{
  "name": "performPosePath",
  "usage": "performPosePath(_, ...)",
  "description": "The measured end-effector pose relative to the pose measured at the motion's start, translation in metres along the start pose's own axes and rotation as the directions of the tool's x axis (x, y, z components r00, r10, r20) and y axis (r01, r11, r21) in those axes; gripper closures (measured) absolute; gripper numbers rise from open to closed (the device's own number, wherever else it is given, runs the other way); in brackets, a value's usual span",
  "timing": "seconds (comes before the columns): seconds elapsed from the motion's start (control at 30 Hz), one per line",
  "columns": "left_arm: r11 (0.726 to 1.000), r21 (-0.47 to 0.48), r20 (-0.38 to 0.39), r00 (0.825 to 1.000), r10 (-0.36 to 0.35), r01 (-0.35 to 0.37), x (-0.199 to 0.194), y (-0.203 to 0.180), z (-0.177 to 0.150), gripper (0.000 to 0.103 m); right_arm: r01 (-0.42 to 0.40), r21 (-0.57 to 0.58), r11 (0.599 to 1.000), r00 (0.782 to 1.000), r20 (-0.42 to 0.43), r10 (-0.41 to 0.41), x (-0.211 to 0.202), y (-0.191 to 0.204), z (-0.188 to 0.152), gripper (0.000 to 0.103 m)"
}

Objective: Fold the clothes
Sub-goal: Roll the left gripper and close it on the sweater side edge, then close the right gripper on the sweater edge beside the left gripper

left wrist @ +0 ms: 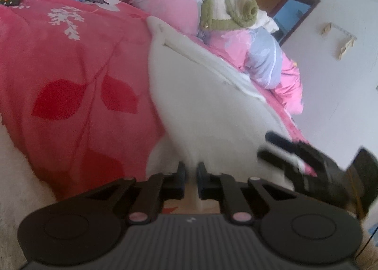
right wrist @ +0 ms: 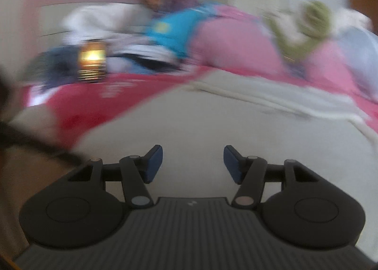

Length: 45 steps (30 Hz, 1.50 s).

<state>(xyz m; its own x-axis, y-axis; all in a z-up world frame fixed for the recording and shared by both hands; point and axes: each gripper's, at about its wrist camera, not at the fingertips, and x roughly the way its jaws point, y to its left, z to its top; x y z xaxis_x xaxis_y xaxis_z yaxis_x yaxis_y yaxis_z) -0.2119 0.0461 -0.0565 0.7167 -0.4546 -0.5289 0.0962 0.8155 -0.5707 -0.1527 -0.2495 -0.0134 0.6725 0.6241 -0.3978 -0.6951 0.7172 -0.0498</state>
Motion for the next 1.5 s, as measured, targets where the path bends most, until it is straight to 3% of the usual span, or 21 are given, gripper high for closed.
performPosePath(0.13,0.997,-0.064,0.002,0.999,-0.041,0.041,-0.002,0.004,0.004,0.093,-0.151,-0.16,0.976,0.988,0.005,0.153,-0.017,0.035,-0.004,0.047)
performPosePath(0.33,0.989,-0.128,0.011,0.997,-0.078,0.078,-0.003,0.007,0.008,0.093,-0.21,-0.303,0.929,0.977,-0.021,0.214,-0.012,0.07,-0.009,0.046)
performPosePath(0.5,0.974,-0.192,0.013,0.993,-0.115,0.116,-0.003,0.013,0.011,0.093,-0.197,-0.427,0.883,0.979,-0.032,0.203,0.0,0.098,-0.012,0.046)
performPosePath(0.63,0.959,-0.243,0.015,0.989,-0.145,0.144,-0.001,0.019,0.013,0.093,-0.137,-0.511,0.848,0.989,-0.024,0.146,0.01,0.113,-0.016,0.046)
performPosePath(0.77,0.955,-0.255,0.015,0.988,-0.155,0.153,0.001,0.021,0.013,0.093,-0.112,-0.515,0.85,0.992,-0.005,0.127,0.011,0.115,-0.015,0.051)
performPosePath(1.0,0.954,-0.254,0.012,0.987,-0.16,0.158,0.004,0.022,0.015,0.091,-0.084,-0.47,0.879,0.994,0.02,0.106,0.008,0.105,-0.015,0.097)
performPosePath(1.03,0.954,-0.254,0.011,0.987,-0.16,0.157,0.004,0.022,0.015,0.088,-0.085,-0.459,0.885,0.994,0.023,0.107,0.007,0.103,-0.015,0.098)
performPosePath(1.1,0.951,-0.264,0.01,0.987,-0.162,0.158,0.005,0.023,0.016,0.07,-0.09,-0.435,0.896,0.993,0.028,0.113,0.006,0.1,-0.014,0.099)
performPosePath(1.2,0.941,-0.292,0.011,0.985,-0.173,0.169,0.008,0.026,0.017,0.054,-0.093,-0.428,0.899,0.993,0.031,0.118,0.005,0.098,-0.016,0.099)
performPosePath(1.37,0.935,-0.319,-0.014,0.986,-0.169,0.156,0.02,0.032,0.022,0.051,-0.098,-0.422,0.902,0.992,0.034,0.123,0.006,0.097,-0.015,0.099)
performPosePath(1.5,0.931,-0.329,-0.047,0.981,-0.187,0.162,0.034,0.033,0.024,0.055,-0.105,-0.411,0.906,0.99,0.042,0.133,0.008,0.094,-0.013,0.099)
